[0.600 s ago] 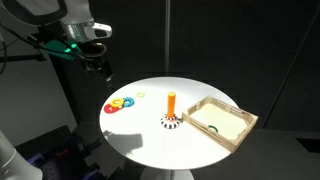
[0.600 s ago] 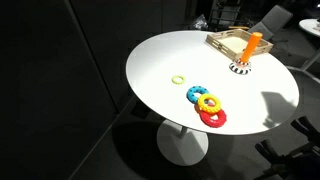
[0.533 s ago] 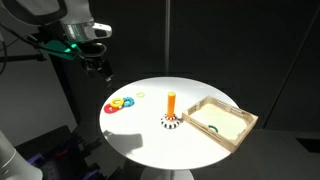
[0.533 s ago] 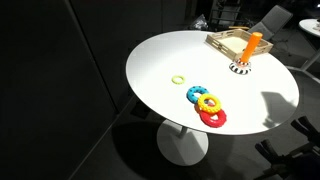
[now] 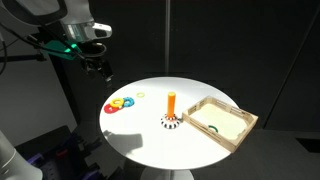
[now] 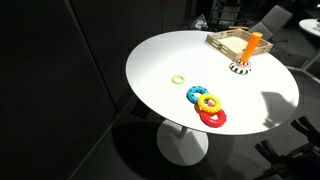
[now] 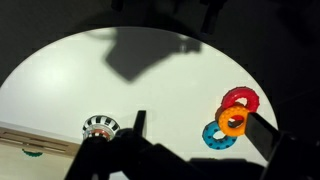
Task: Put the black and white ring on the table
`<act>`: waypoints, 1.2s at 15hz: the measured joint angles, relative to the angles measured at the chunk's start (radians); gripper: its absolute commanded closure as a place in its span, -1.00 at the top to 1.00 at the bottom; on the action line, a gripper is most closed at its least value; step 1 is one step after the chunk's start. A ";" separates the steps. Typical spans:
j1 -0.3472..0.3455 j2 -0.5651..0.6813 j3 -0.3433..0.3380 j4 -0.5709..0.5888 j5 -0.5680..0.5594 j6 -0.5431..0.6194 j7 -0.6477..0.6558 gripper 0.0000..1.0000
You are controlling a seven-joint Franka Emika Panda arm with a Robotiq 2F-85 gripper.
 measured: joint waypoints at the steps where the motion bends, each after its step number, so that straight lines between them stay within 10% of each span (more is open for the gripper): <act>1: 0.000 0.000 0.000 0.000 0.000 0.000 0.000 1.00; 18: -0.011 0.328 0.010 0.132 0.000 0.207 0.063 1.00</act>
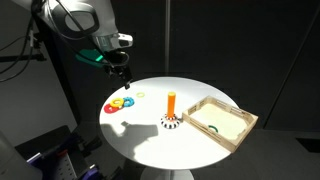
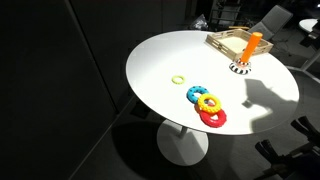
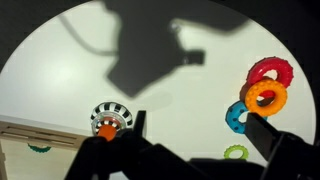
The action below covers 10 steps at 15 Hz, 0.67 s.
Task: Put the black and white ring on the table
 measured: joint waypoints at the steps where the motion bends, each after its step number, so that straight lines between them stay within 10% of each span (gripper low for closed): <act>1: -0.006 0.033 0.001 0.010 -0.006 0.026 0.006 1.00; 10: -0.114 0.272 -0.004 0.084 -0.110 0.200 0.095 1.00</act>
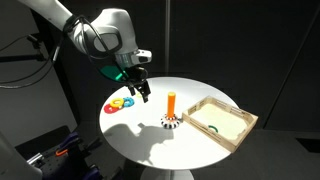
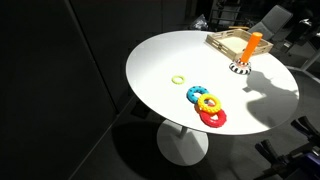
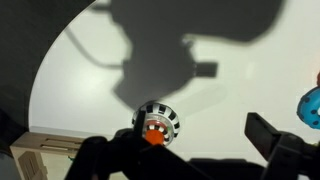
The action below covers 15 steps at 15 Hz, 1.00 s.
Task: Put the black and white ring on the table
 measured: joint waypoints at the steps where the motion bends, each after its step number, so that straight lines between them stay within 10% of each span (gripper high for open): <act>1: -0.008 0.020 -0.005 0.009 0.000 0.010 0.000 1.00; 15: -0.028 0.135 -0.035 0.053 -0.012 0.062 0.056 1.00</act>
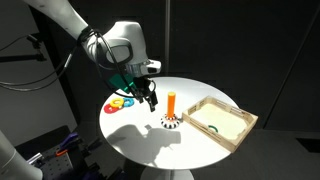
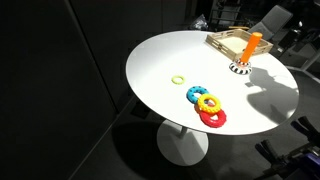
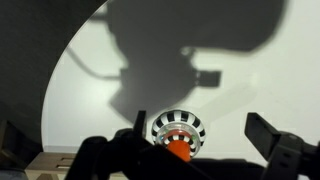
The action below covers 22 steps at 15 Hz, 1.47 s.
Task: Put the black and white ring on the table
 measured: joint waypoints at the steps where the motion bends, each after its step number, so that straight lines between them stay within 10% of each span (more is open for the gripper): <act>1: -0.002 0.015 -0.004 0.003 0.000 0.018 0.002 1.00; 22: 0.008 0.466 -0.018 0.320 0.035 0.174 0.054 1.00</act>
